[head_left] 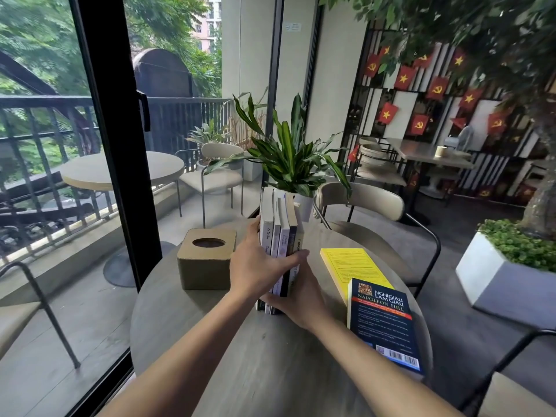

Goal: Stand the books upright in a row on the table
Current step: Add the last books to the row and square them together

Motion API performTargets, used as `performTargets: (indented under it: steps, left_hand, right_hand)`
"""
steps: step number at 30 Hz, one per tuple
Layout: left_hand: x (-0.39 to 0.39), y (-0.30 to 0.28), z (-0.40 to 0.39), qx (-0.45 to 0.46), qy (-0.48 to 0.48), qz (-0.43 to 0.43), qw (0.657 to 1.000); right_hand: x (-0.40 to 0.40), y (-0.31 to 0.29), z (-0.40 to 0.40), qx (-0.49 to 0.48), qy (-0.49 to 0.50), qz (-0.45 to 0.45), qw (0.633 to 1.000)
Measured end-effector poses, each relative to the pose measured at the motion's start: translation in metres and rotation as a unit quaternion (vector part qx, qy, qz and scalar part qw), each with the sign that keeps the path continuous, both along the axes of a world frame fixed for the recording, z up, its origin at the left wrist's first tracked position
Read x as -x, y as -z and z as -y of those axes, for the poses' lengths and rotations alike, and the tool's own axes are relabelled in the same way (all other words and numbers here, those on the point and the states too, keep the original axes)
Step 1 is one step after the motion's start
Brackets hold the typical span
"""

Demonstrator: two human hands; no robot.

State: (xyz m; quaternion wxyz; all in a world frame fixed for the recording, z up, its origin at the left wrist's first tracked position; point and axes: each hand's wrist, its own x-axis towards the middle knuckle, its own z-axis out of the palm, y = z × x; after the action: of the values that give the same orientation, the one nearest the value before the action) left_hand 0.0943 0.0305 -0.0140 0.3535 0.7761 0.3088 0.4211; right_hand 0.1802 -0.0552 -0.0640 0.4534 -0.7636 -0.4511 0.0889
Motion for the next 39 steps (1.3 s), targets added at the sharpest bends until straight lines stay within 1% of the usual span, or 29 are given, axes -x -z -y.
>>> performTargets:
  steps: [8,10,12,14,16,22,24,28,32,36,39]
  left_hand:
    - [0.001,-0.008,0.007,0.026,-0.009,-0.033,0.999]
    - [0.004,-0.011,0.009,0.027,-0.017,-0.032,0.999]
    - [0.007,-0.013,0.012,0.028,-0.02,-0.031,0.999]
    - [0.009,-0.014,0.015,0.035,-0.021,-0.032,0.999]
    - [0.011,-0.015,0.019,0.044,-0.028,-0.027,0.998]
    - [0.015,-0.014,0.027,0.039,-0.048,-0.032,0.998]
    - [0.018,-0.015,0.034,0.038,-0.053,-0.03,0.997]
    - [0.022,-0.018,0.046,0.038,-0.064,-0.028,0.997]
    - [0.024,-0.018,0.05,0.04,-0.072,-0.028,0.996]
    - [0.024,-0.019,0.05,0.043,-0.062,-0.036,0.997]
    - [0.025,-0.018,0.049,0.047,-0.063,-0.041,0.996]
  right_hand:
    - [0.005,-0.011,0.011,0.057,-0.021,0.019,0.998]
    - [0.01,-0.012,0.017,0.078,-0.02,0.054,0.995]
    - [0.015,-0.013,0.023,0.103,-0.005,0.109,0.989]
    - [0.019,-0.014,0.033,0.131,0.019,0.178,0.975]
    - [0.02,-0.014,0.044,0.155,0.042,0.226,0.961]
    - [0.014,-0.025,0.076,0.165,0.098,0.302,0.934]
    - [0.008,-0.029,0.085,0.184,0.124,0.309,0.925]
    - [-0.004,-0.029,0.102,0.245,0.185,0.306,0.901]
    - [-0.011,-0.024,0.114,0.315,0.245,0.265,0.878]
    - [-0.015,-0.017,0.124,0.38,0.294,0.152,0.864]
    - [-0.017,-0.023,0.129,0.384,0.338,0.071,0.856]
